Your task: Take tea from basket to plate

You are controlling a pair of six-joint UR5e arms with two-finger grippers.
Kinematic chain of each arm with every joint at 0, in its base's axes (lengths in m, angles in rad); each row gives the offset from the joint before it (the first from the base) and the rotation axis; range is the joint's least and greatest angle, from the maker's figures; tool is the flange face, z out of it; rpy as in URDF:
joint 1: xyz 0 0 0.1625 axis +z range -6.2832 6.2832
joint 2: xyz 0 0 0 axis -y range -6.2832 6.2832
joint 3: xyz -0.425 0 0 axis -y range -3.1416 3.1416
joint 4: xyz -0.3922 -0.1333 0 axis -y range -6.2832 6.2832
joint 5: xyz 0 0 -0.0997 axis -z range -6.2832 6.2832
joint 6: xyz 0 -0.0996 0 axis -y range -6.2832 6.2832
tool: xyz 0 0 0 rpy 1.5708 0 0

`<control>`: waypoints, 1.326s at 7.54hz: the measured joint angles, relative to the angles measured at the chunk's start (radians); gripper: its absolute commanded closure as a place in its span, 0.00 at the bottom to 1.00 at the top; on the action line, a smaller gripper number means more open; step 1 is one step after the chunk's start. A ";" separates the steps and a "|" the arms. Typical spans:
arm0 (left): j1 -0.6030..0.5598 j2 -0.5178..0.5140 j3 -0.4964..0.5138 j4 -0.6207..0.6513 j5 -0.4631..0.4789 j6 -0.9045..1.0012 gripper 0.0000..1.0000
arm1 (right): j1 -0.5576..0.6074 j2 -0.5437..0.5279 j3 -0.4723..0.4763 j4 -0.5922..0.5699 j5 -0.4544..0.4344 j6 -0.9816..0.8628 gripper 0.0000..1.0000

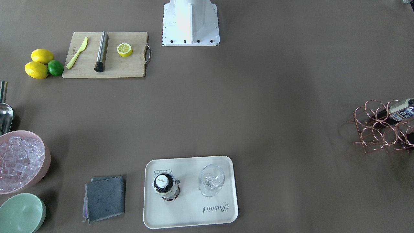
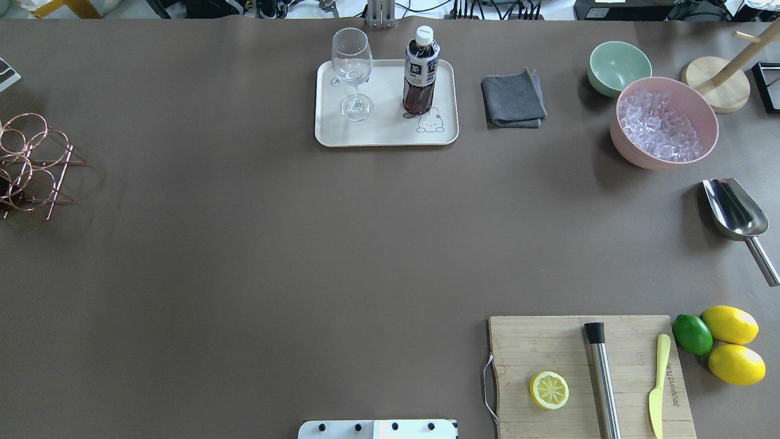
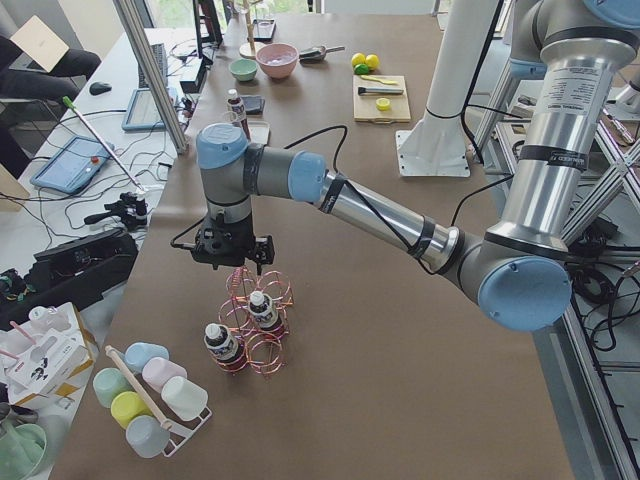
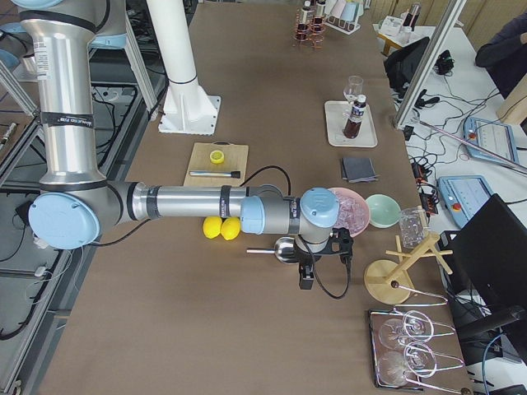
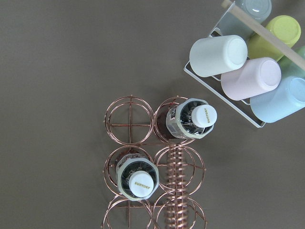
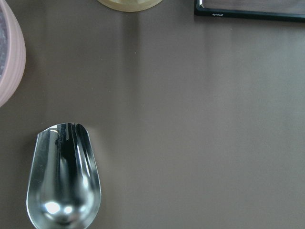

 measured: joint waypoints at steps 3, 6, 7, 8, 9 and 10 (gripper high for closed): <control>0.005 0.003 -0.122 0.063 -0.018 -0.071 0.01 | -0.009 0.000 -0.001 0.000 -0.006 0.001 0.00; -0.001 0.059 -0.171 0.126 -0.088 -0.030 0.01 | -0.014 0.000 -0.001 0.000 -0.006 0.001 0.00; -0.009 0.116 -0.210 0.131 -0.091 0.057 0.01 | -0.015 0.000 -0.001 0.000 -0.006 0.001 0.00; -0.021 0.187 -0.254 0.134 -0.093 0.195 0.01 | -0.016 0.000 -0.001 0.000 -0.006 0.001 0.00; -0.036 0.246 -0.282 0.142 -0.093 0.359 0.01 | -0.017 0.000 0.000 0.000 -0.006 0.001 0.00; -0.046 0.283 -0.290 0.171 -0.090 0.546 0.01 | -0.018 0.000 0.000 0.000 -0.005 0.001 0.00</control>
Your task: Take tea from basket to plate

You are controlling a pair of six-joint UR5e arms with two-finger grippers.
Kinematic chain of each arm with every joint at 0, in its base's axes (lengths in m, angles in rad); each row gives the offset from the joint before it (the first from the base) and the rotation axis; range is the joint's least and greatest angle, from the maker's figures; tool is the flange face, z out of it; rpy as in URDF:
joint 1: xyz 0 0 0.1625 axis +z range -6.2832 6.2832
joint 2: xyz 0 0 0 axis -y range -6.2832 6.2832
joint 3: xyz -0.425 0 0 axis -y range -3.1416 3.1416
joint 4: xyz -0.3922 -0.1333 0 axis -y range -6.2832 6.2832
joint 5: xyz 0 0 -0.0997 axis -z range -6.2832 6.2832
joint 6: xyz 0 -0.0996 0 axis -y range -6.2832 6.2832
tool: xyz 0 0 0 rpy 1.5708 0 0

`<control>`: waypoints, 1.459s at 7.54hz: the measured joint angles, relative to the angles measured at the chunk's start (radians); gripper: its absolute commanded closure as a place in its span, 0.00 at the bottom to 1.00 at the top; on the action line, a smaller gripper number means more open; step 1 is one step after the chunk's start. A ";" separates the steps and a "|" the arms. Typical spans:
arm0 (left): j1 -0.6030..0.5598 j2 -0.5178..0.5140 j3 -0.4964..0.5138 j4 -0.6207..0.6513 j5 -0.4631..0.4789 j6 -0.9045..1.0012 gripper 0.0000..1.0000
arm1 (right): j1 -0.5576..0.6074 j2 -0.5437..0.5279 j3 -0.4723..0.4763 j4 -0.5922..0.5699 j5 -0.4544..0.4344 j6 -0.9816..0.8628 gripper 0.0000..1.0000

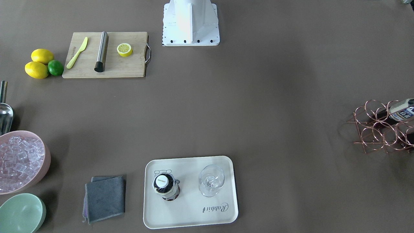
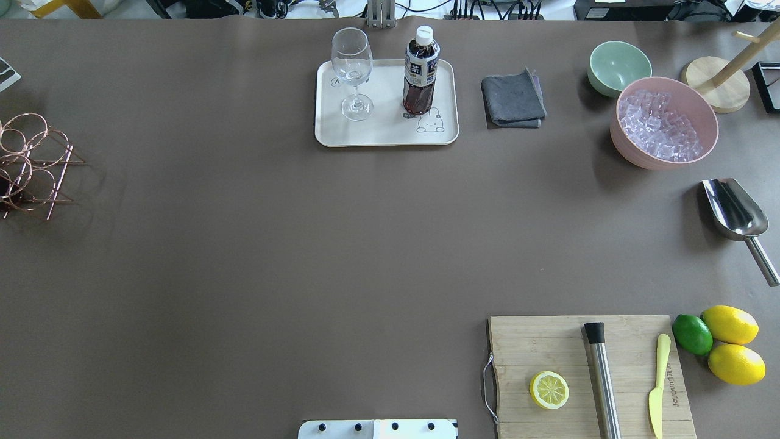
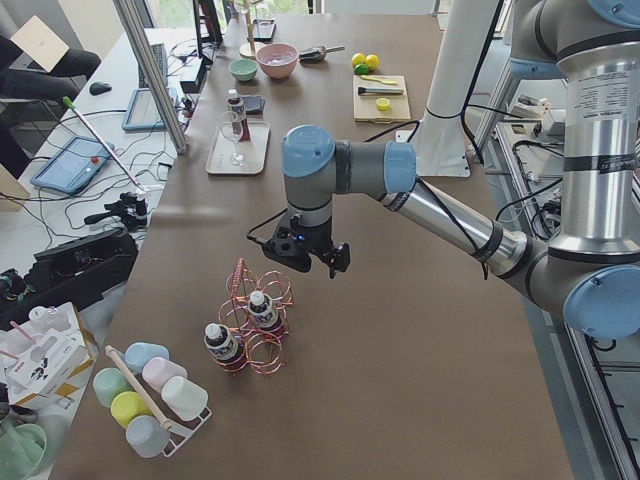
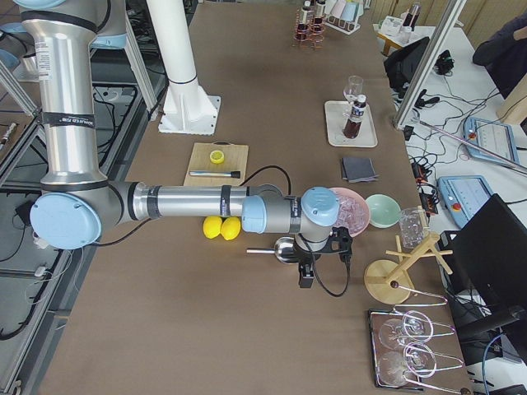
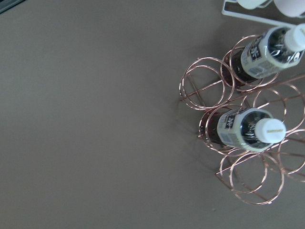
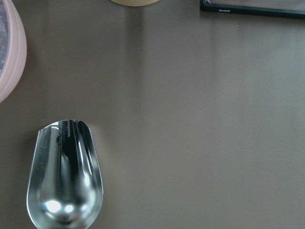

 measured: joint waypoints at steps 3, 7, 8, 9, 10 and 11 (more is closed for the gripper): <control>-0.038 0.081 0.060 0.037 0.050 0.520 0.01 | -0.004 0.000 -0.001 0.000 -0.001 0.000 0.00; -0.069 0.091 0.387 -0.257 0.086 0.820 0.01 | -0.015 0.001 -0.002 0.000 -0.001 0.000 0.00; -0.071 0.091 0.455 -0.363 0.085 0.829 0.01 | -0.016 0.003 -0.004 0.000 -0.001 0.000 0.00; -0.071 0.091 0.494 -0.441 0.083 0.838 0.01 | -0.017 0.006 -0.006 0.000 -0.001 0.000 0.00; -0.072 0.091 0.511 -0.488 0.082 0.872 0.01 | -0.017 0.008 -0.008 0.000 -0.001 0.000 0.00; -0.072 0.091 0.520 -0.514 0.080 0.931 0.01 | -0.018 0.012 -0.008 0.000 -0.001 0.000 0.00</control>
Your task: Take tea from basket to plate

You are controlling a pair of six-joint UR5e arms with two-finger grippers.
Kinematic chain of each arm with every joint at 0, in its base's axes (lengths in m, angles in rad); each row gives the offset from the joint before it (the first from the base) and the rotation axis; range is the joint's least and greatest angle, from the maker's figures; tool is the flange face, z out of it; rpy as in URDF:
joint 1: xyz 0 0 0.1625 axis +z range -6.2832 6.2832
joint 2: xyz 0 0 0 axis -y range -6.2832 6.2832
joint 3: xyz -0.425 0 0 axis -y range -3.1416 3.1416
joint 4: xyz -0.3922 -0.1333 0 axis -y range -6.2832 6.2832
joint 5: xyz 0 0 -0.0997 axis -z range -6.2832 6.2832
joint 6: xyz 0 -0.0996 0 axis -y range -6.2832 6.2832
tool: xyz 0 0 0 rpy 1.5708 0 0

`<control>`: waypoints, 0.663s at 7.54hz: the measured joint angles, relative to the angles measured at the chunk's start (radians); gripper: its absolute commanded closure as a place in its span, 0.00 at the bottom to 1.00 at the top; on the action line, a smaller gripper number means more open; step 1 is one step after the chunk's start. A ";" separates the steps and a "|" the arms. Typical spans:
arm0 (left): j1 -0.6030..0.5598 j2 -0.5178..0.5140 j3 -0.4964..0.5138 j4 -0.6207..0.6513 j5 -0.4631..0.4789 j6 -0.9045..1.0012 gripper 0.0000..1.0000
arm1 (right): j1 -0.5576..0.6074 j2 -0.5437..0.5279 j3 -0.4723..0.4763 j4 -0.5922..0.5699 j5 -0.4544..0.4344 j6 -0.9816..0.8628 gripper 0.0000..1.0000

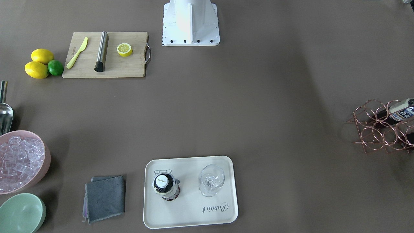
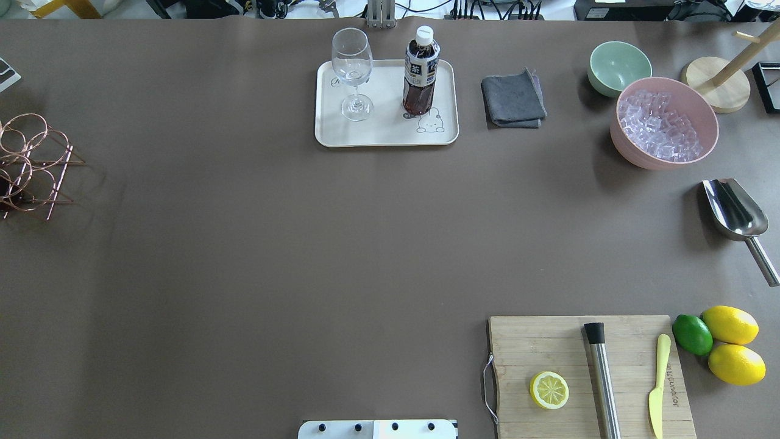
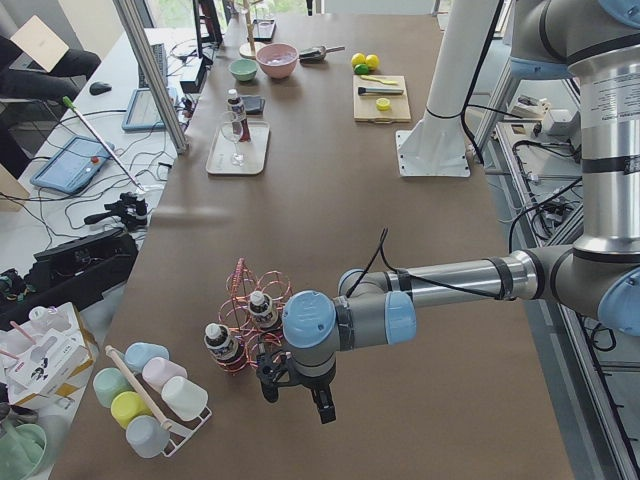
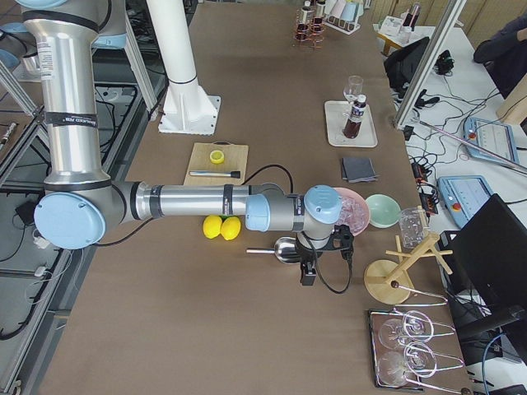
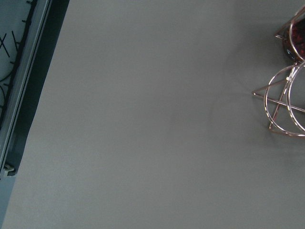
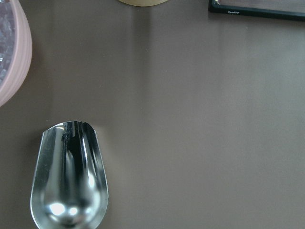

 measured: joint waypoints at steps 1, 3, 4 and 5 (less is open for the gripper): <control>0.001 -0.001 0.002 -0.012 -0.001 0.046 0.01 | 0.000 0.003 -0.001 0.000 -0.001 0.000 0.00; 0.011 -0.012 -0.004 -0.016 -0.002 0.080 0.01 | 0.000 0.011 -0.003 0.001 -0.004 0.000 0.00; 0.013 -0.015 -0.009 -0.018 -0.007 0.083 0.01 | 0.000 0.015 -0.007 0.001 -0.013 -0.001 0.00; 0.012 -0.018 -0.015 -0.019 -0.034 0.085 0.01 | 0.000 0.016 -0.010 0.001 -0.020 -0.001 0.00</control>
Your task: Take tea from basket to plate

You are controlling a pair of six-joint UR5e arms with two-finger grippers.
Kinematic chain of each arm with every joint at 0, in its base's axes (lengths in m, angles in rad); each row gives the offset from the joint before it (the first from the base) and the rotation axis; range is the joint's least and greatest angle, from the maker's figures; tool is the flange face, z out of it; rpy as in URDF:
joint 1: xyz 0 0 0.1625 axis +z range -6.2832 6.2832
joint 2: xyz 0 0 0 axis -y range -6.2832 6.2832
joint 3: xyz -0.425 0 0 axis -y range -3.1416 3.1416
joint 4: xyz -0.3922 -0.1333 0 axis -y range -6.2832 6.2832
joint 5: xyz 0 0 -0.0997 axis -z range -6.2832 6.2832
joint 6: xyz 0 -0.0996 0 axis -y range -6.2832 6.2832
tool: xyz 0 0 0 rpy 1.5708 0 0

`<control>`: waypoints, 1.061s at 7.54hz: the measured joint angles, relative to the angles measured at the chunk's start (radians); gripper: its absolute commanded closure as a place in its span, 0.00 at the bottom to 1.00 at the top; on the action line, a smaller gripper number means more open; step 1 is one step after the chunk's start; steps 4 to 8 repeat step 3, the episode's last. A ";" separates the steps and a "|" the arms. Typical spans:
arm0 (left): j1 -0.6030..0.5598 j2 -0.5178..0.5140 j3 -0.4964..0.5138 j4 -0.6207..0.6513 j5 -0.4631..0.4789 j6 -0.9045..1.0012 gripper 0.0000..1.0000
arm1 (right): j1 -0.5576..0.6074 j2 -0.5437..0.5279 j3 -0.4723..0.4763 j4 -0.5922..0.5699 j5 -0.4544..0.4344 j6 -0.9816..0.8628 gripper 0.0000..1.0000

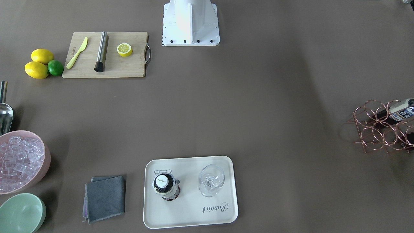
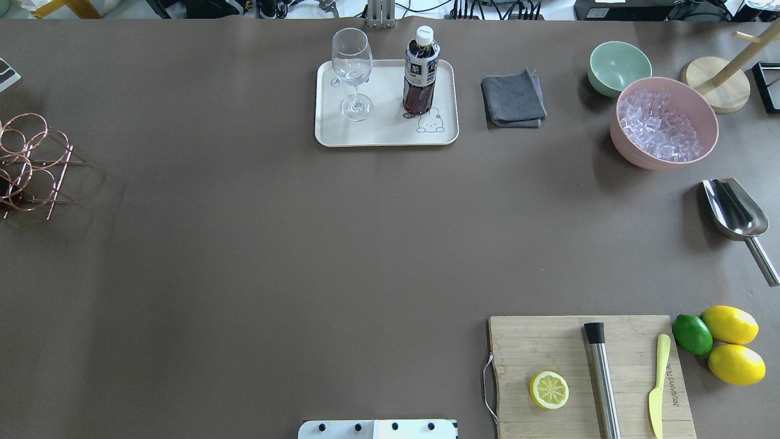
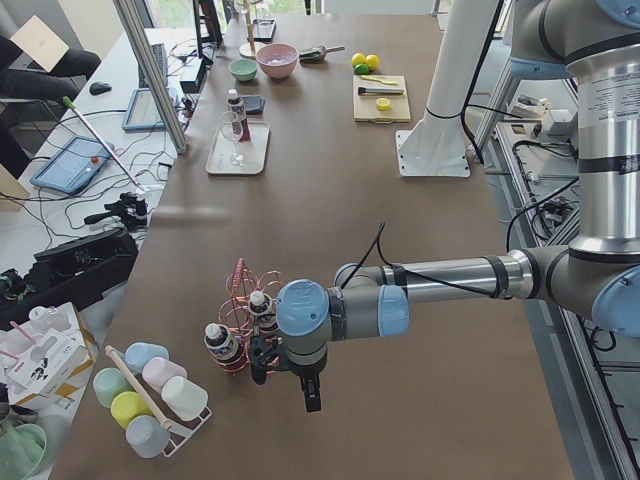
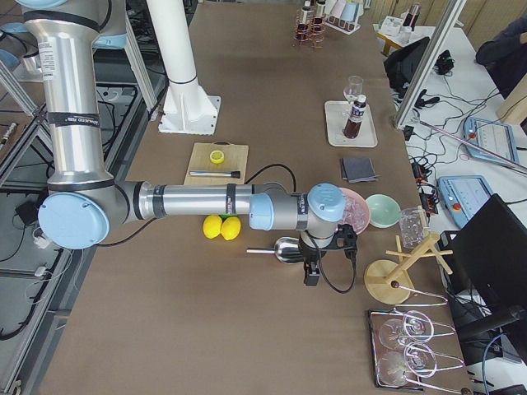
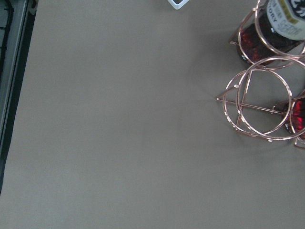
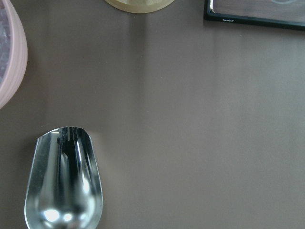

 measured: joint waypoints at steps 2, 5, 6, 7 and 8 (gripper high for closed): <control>0.002 -0.002 -0.012 0.001 -0.057 0.000 0.01 | 0.000 0.001 -0.010 -0.001 -0.004 0.000 0.00; 0.005 -0.008 -0.014 0.004 -0.066 0.000 0.01 | 0.000 0.002 -0.011 -0.001 -0.004 0.001 0.00; 0.005 -0.008 -0.014 0.004 -0.066 0.000 0.01 | 0.000 0.002 -0.011 -0.001 -0.004 0.001 0.00; 0.005 -0.008 -0.014 0.004 -0.066 0.000 0.01 | 0.000 0.002 -0.011 -0.001 -0.004 0.001 0.00; 0.005 -0.008 -0.014 0.004 -0.066 0.000 0.01 | 0.000 0.002 -0.011 -0.001 -0.004 0.001 0.00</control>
